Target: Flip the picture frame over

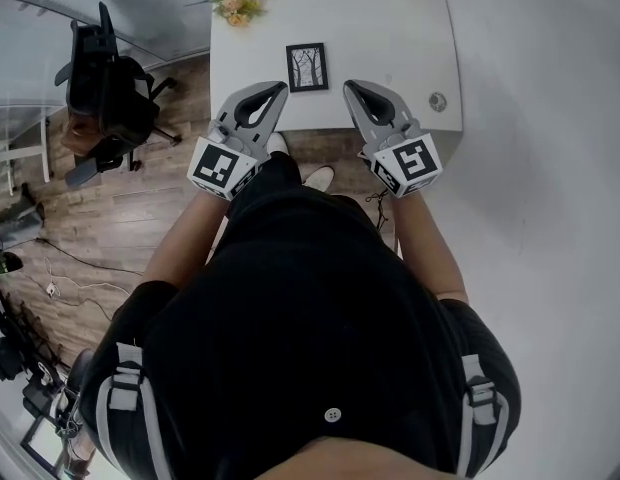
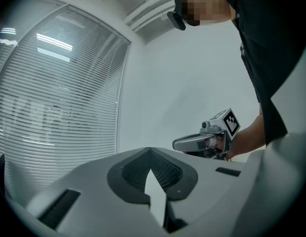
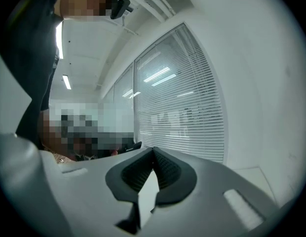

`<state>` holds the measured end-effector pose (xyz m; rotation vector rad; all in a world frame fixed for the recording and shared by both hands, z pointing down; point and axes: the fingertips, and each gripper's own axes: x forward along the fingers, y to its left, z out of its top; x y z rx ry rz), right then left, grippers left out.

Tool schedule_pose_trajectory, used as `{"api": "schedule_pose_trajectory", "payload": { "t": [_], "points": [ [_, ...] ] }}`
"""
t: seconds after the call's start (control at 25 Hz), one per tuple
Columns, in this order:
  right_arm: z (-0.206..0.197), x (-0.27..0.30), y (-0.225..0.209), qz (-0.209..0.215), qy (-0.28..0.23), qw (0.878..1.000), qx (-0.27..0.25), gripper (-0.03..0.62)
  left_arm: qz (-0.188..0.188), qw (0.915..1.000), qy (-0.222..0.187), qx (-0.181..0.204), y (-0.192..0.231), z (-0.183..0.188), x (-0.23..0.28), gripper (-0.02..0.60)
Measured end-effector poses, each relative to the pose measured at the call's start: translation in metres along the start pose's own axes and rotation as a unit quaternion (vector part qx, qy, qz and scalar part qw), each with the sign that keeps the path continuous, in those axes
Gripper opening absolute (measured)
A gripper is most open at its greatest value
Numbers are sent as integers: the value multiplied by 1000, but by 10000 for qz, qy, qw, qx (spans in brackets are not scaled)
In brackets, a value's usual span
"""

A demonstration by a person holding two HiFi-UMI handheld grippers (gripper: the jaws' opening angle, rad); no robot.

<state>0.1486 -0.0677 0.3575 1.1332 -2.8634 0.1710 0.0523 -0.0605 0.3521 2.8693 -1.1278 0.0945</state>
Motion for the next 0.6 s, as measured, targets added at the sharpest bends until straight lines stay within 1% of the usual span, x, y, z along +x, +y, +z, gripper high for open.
{"api": "schedule_pose_trajectory", "payload": {
  "t": [0.6],
  "points": [
    [-11, 1, 7, 35, 3, 10000, 91, 11, 70, 9999, 95, -8, 0, -12, -4, 3]
  ]
}}
